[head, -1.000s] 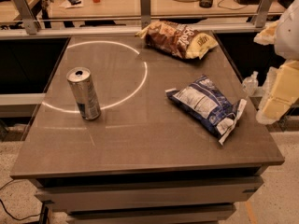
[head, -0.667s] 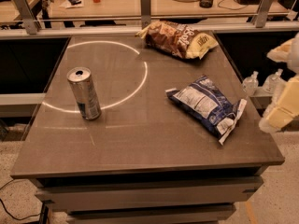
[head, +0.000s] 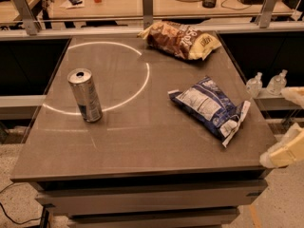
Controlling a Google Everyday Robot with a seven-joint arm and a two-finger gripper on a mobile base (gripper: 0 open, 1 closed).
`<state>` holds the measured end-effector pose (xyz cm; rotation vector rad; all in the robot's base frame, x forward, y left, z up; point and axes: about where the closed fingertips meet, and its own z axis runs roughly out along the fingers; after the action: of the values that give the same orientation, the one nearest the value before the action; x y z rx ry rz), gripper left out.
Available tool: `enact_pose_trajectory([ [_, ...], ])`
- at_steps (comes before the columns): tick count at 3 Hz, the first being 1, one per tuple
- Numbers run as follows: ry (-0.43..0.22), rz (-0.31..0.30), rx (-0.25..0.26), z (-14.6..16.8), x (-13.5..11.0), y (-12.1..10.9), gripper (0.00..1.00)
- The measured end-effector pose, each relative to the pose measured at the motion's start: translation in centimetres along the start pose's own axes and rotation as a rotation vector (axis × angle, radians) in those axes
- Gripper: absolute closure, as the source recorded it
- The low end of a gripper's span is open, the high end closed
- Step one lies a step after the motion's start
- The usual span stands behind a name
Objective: Move redbull can near blue chip bag
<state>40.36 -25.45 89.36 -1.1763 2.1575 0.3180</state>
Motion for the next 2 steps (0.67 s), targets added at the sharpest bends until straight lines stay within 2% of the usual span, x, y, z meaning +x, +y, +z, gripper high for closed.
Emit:
enact_pose_trajectory([
  [1,-0.157,0.023,-0.043,0.4,0.3,4.0,0.0],
  [2,-0.301,0.043,-0.055,-0.7,-1.8,7.5,0.0],
])
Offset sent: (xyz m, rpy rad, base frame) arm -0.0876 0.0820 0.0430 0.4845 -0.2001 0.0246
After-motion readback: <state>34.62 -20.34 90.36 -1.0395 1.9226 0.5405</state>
